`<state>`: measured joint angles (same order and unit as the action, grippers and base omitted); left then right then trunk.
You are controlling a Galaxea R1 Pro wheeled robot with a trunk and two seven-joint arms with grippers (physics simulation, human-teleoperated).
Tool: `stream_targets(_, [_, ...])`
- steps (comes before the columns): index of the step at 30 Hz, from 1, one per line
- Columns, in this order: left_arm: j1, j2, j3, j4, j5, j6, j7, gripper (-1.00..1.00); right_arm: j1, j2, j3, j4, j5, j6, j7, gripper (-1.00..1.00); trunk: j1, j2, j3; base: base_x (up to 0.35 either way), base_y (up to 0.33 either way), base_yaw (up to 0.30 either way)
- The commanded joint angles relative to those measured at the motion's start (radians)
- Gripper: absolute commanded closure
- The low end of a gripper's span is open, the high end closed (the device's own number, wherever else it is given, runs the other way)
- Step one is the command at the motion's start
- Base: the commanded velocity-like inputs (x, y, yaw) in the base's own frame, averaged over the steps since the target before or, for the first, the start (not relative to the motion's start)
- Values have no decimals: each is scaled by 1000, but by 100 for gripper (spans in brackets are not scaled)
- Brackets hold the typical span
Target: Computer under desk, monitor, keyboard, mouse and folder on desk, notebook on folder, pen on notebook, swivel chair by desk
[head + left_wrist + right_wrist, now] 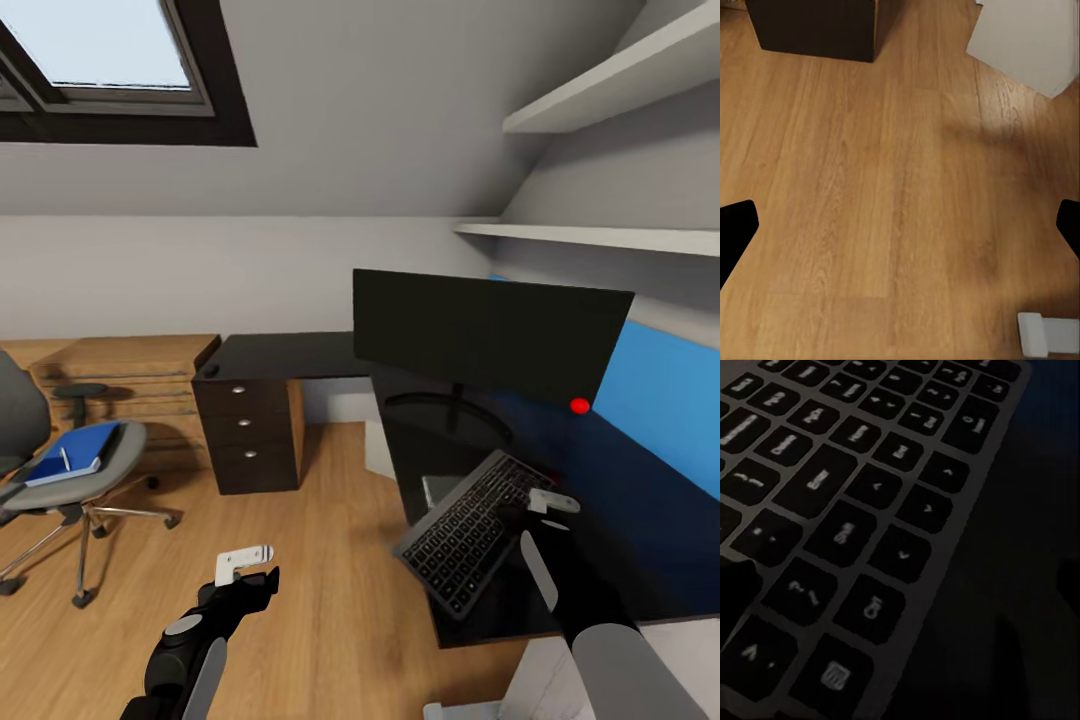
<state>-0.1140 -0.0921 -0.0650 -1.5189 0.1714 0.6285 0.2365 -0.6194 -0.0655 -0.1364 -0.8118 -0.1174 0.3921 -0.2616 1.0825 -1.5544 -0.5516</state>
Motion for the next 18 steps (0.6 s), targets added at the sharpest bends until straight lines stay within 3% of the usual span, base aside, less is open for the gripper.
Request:
stream_targets(1, [-1, 0, -1, -1, 10, 3, 9, -100, 0, 0, 1, -1, -11, 3, -7, -100, 0, -1, -1, 0, 0, -143])
stream_targets(5, [-1, 0, -1, -1, 10, 3, 9, -100, 0, 1, 1, -6, -11, -1, -7, -100, 0, -1, 0, 0, 0, -50])
stream_targets(18, [-1, 0, -3, 5, 11, 3, 9, -100, 0, 3, -2, -62, -16, -6, -4, -100, -50, 90, 41, 0, 0, -2])
